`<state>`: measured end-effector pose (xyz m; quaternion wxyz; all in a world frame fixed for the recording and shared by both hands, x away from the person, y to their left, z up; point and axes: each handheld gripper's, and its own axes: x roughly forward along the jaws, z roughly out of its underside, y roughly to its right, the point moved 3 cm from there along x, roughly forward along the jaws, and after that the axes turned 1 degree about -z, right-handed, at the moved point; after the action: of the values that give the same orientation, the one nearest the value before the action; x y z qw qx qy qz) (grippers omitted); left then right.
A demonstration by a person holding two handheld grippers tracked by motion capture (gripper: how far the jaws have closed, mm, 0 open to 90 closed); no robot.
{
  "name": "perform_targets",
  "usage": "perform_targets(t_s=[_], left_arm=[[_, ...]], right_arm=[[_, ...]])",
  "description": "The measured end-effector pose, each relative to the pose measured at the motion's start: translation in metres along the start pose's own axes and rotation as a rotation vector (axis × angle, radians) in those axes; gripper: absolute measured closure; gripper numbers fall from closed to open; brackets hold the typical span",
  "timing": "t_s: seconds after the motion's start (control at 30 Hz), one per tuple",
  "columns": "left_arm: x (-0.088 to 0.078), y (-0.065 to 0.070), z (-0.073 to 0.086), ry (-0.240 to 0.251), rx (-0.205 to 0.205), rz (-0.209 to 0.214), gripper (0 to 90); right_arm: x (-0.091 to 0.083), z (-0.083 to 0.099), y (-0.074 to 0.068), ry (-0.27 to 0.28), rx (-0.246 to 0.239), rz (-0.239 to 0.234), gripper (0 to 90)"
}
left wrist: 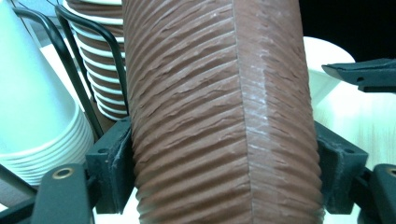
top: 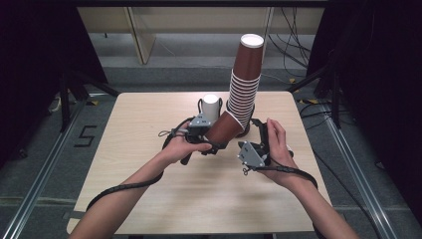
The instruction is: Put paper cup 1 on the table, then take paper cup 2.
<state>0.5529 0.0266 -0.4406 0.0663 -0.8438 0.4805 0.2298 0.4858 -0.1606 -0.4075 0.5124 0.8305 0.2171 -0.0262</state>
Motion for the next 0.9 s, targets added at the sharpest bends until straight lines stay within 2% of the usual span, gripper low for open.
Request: perform_targets(t_s=[0.03, 0.07, 0.1, 0.23, 0.4, 0.43, 0.53, 0.57, 0.63, 0.73, 0.8, 0.87, 0.9], left_arm=[[0.0, 0.0, 0.001, -0.003, 0.003, -0.009, 21.9], [0.0, 0.0, 0.001, 0.003, 0.0, -0.018, 21.9], [0.001, 0.0, 0.002, 0.002, 0.0, -0.017, 22.0], [0.001, 0.001, 0.003, 0.005, -0.004, -0.026, 21.9], [0.005, 0.005, 0.001, 0.025, -0.014, -0.026, 21.9], [0.006, 0.005, 0.001, 0.028, -0.012, -0.027, 21.9], [0.006, 0.004, 0.003, 0.027, -0.015, -0.022, 21.9], [0.007, 0.004, 0.004, 0.029, -0.015, -0.034, 21.9], [0.007, 0.002, 0.005, 0.029, -0.021, -0.034, 21.8], [0.008, 0.001, 0.008, 0.031, -0.031, -0.043, 21.8], [0.007, 0.0, 0.009, 0.026, -0.03, -0.056, 21.7], [0.007, 0.0, 0.01, 0.037, -0.034, -0.062, 21.7], [0.007, 0.0, 0.011, 0.034, -0.034, -0.065, 21.6]], right_arm=[[0.0, 0.0, 0.001, 0.002, 0.016, 0.002, 12.9], [0.001, 0.0, -0.001, -0.005, 0.066, -0.016, 13.1], [0.0, 0.0, 0.002, 0.008, 0.063, -0.013, 13.2], [0.0, 0.001, 0.004, 0.021, 0.14, -0.026, 13.9], [0.002, 0.002, 0.007, 0.023, 0.266, -0.043, 14.5], [0.002, 0.002, 0.008, 0.026, 0.277, -0.046, 14.5], [0.002, 0.004, 0.01, 0.022, 0.397, -0.067, 14.7], [0.003, 0.004, 0.011, 0.021, 0.426, -0.082, 14.7], [0.003, 0.006, 0.01, 0.021, 0.534, -0.112, 14.6], [0.005, 0.006, 0.009, 0.03, 0.65, -0.142, 14.3], [0.007, 0.007, 0.009, 0.035, 0.697, -0.139, 13.7], [0.006, 0.007, 0.008, 0.043, 0.765, -0.15, 13.0], [0.006, 0.005, 0.007, 0.05, 0.825, -0.149, 11.8]])
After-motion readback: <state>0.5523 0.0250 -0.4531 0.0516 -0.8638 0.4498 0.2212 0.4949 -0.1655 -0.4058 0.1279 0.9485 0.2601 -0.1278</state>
